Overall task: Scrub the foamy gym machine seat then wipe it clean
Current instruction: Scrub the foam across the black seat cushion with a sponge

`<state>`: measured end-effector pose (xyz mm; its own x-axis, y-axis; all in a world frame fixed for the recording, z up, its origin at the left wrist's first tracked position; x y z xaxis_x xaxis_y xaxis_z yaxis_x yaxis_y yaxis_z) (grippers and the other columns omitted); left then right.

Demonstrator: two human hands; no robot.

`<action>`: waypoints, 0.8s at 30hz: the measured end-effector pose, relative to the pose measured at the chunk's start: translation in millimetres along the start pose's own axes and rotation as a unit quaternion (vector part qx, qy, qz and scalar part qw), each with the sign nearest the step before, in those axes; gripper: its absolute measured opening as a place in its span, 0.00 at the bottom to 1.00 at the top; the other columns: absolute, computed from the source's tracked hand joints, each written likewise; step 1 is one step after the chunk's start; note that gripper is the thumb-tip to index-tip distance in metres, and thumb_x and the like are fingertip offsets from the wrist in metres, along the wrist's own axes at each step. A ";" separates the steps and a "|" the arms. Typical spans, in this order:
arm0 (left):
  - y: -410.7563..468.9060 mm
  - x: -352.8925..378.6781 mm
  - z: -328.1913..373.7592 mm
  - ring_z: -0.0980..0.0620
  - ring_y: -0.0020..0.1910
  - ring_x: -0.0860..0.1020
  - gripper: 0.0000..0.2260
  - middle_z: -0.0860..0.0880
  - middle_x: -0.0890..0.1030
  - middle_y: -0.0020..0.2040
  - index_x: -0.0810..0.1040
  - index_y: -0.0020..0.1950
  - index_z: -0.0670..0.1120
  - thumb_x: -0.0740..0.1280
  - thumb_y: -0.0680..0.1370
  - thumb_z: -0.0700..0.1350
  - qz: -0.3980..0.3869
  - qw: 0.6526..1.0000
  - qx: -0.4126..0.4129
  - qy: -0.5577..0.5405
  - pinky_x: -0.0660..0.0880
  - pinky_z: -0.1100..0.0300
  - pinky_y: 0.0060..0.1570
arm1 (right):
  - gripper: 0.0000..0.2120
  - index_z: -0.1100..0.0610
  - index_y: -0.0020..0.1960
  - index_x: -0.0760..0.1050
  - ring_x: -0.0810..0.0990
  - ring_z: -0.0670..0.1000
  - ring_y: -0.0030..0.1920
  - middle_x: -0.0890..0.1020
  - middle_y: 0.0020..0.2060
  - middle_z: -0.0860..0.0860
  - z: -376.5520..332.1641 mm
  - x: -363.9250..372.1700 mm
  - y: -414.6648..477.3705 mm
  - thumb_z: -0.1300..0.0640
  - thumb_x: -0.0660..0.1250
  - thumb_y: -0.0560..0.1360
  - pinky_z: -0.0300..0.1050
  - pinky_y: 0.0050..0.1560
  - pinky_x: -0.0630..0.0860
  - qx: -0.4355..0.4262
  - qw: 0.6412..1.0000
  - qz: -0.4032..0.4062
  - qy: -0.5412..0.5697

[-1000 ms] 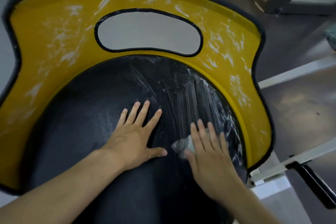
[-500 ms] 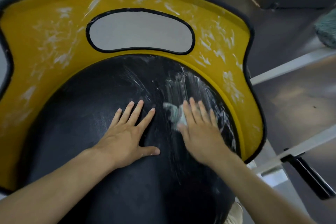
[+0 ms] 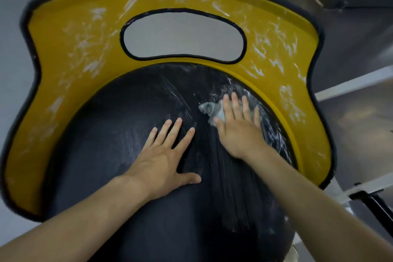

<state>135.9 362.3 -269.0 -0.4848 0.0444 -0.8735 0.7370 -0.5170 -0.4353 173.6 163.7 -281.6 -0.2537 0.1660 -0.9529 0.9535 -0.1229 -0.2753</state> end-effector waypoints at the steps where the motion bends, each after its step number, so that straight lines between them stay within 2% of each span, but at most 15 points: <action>1: 0.0 0.4 -0.4 0.50 0.75 0.23 0.49 0.50 0.23 0.77 0.28 0.79 0.58 0.57 0.74 0.75 -0.001 1.000 0.001 0.003 0.33 0.47 0.78 | 0.30 0.50 0.81 0.31 0.29 0.54 0.79 0.33 0.81 0.49 -1.5 -5.3 25.1 0.41 0.39 0.85 0.62 0.78 0.32 0.006 1.000 -0.004 0.001; 5: 2.1 0.8 -1.5 0.50 0.75 0.23 0.49 0.50 0.23 0.77 0.28 0.78 0.58 0.56 0.73 0.76 -0.001 1.000 0.004 0.008 0.33 0.47 0.78 | 0.31 0.51 0.82 0.33 0.32 0.56 0.80 0.35 0.81 0.51 -6.2 -19.2 82.8 0.41 0.40 0.85 0.63 0.78 0.33 0.014 1.000 -0.023 0.001; 9: 1.9 -0.2 -0.3 0.50 0.75 0.24 0.50 0.49 0.24 0.77 0.28 0.78 0.58 0.57 0.72 0.76 -0.006 1.000 0.005 0.011 0.32 0.48 0.78 | 0.31 0.51 0.82 0.33 0.35 0.56 0.81 0.35 0.82 0.50 -5.7 -22.0 75.6 0.41 0.40 0.85 0.60 0.79 0.36 0.000 1.000 -0.022 0.010; 12: 1.7 -1.5 0.5 0.49 0.76 0.25 0.50 0.49 0.25 0.78 0.29 0.79 0.57 0.58 0.73 0.76 -0.005 1.000 0.004 0.007 0.33 0.48 0.78 | 0.31 0.51 0.82 0.31 0.32 0.55 0.80 0.34 0.81 0.50 -6.4 -15.5 29.6 0.42 0.41 0.85 0.58 0.79 0.34 -0.023 0.999 -0.030 0.007; 17: 3.2 -2.0 2.0 0.49 0.77 0.26 0.51 0.49 0.26 0.78 0.31 0.80 0.57 0.60 0.73 0.75 -0.004 1.000 -0.001 -0.005 0.34 0.47 0.78 | 0.31 0.50 0.81 0.29 0.30 0.54 0.80 0.34 0.81 0.49 -1.8 26.0 -110.4 0.40 0.38 0.84 0.59 0.80 0.37 -0.074 0.997 -0.031 -0.004; 19: 2.9 -2.2 2.1 0.48 0.77 0.27 0.51 0.48 0.26 0.78 0.31 0.80 0.57 0.60 0.73 0.75 -0.002 1.000 -0.002 -0.005 0.34 0.46 0.78 | 0.32 0.51 0.82 0.34 0.37 0.55 0.81 0.41 0.82 0.50 9.3 39.9 -148.6 0.39 0.37 0.83 0.61 0.80 0.43 -0.071 0.997 -0.017 -0.034; 22: 2.0 -2.1 2.6 0.47 0.77 0.27 0.51 0.48 0.26 0.78 0.30 0.80 0.57 0.60 0.73 0.75 0.000 1.000 -0.002 0.000 0.34 0.46 0.78 | 0.33 0.55 0.83 0.52 0.54 0.58 0.81 0.58 0.81 0.54 23.6 40.0 -173.6 0.40 0.47 0.83 0.64 0.75 0.52 -0.022 0.997 0.012 -0.077; 24: 1.9 -2.0 2.8 0.47 0.77 0.27 0.50 0.48 0.26 0.78 0.30 0.80 0.56 0.59 0.73 0.75 0.003 1.000 -0.005 0.002 0.34 0.46 0.78 | 0.33 0.57 0.82 0.57 0.59 0.60 0.80 0.61 0.80 0.55 21.7 39.7 -176.6 0.40 0.49 0.82 0.62 0.74 0.53 -0.013 0.997 0.026 -0.077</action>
<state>136.9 358.9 -267.5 -0.4778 0.0448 -0.8773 0.7453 -0.5079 -0.4319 -8.4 170.8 -273.6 -0.2246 0.0078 -0.9744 0.9692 -0.1021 -0.2242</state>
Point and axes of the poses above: each hand's wrist, its own y-axis towards the middle knuckle, its own x-axis out of the palm, z = x × y, the point moved 6 cm from there along y, towards the middle knuckle
